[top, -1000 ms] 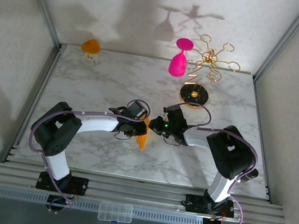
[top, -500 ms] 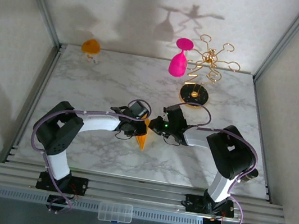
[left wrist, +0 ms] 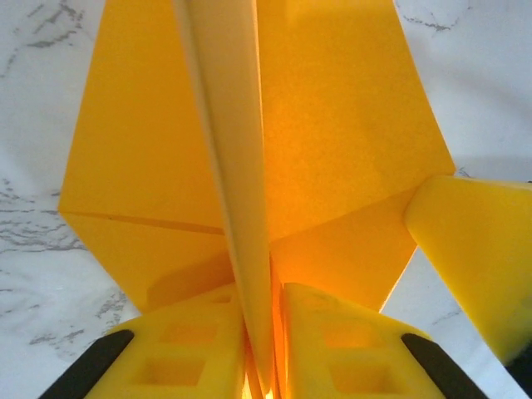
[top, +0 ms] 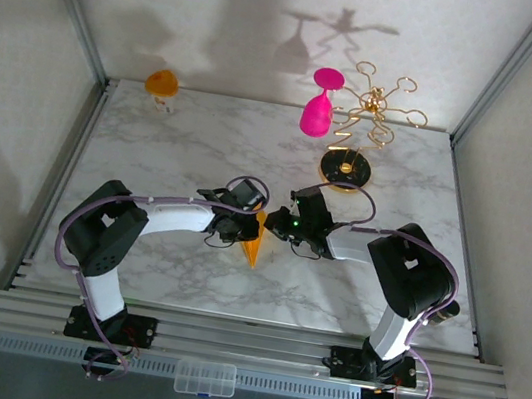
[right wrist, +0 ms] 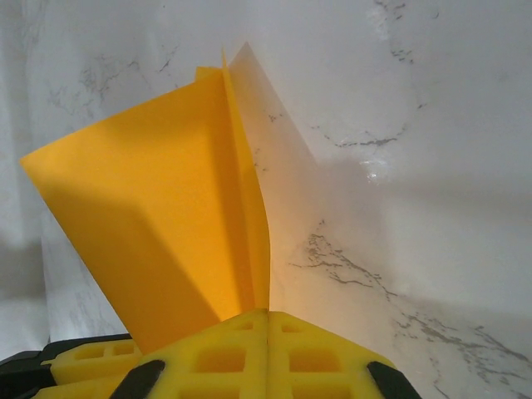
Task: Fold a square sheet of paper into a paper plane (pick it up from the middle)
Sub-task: Move the paper plane to the top-center of the table.
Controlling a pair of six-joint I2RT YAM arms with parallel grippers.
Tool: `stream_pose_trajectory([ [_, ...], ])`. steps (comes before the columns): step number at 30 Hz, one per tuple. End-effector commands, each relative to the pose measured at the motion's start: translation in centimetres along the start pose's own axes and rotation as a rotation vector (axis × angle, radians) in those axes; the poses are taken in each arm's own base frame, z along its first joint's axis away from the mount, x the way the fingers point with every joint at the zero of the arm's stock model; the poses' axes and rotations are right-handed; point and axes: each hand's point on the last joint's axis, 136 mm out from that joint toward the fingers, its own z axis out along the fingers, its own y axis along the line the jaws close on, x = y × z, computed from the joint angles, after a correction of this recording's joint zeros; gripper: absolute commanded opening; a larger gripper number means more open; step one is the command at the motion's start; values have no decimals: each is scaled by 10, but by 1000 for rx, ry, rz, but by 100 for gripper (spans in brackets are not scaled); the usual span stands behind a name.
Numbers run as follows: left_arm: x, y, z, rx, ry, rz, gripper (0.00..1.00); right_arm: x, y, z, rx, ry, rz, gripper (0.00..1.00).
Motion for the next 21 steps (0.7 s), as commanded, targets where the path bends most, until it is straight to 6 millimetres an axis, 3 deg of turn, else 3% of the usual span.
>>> stream_pose_trajectory([
  [1,1,-4,-2,-7,1,14,18,-6,12,0,-31,-4,-20,0],
  [8,8,0,7,-9,33,13,17,-6,11,0,-31,-4,-18,0],
  [15,0,-2,-1,-26,3,20,9,-9,13,-2,-21,-16,-33,0],
  [18,-4,-3,-4,-24,-8,22,4,-13,16,-4,-14,-26,-49,6],
  [21,-8,0,-7,-42,-19,29,0,-19,17,-10,10,-55,-77,22],
])
